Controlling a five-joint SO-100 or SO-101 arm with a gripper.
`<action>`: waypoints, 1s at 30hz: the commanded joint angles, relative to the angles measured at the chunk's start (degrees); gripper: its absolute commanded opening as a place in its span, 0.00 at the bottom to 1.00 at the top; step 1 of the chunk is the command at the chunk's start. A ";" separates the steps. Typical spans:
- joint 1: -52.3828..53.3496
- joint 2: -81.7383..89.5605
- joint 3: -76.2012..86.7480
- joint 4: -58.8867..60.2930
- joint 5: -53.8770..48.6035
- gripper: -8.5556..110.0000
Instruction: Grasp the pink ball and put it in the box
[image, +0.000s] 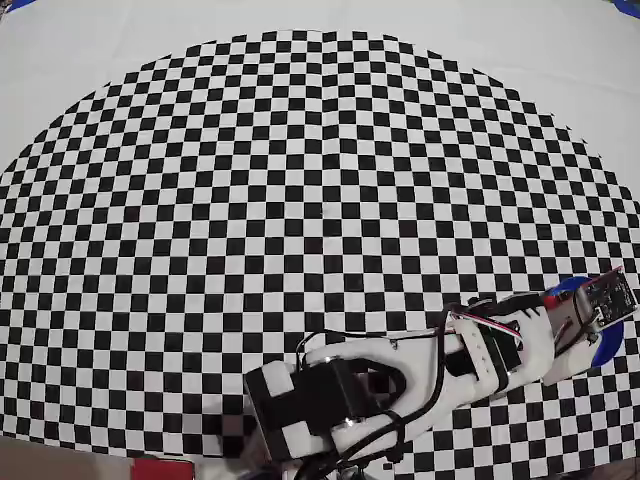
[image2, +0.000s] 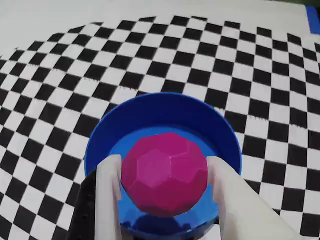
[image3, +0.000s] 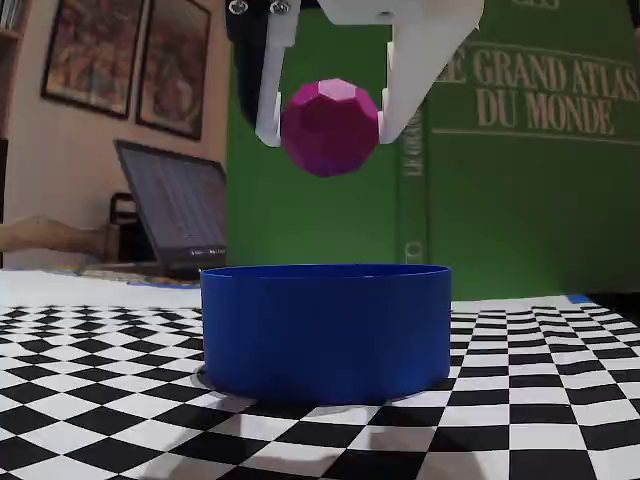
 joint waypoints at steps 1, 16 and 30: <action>0.70 -0.62 -3.34 -1.23 -0.18 0.07; 0.79 -8.35 -9.05 -2.20 -0.18 0.07; 0.79 -15.03 -14.15 -2.99 -0.18 0.07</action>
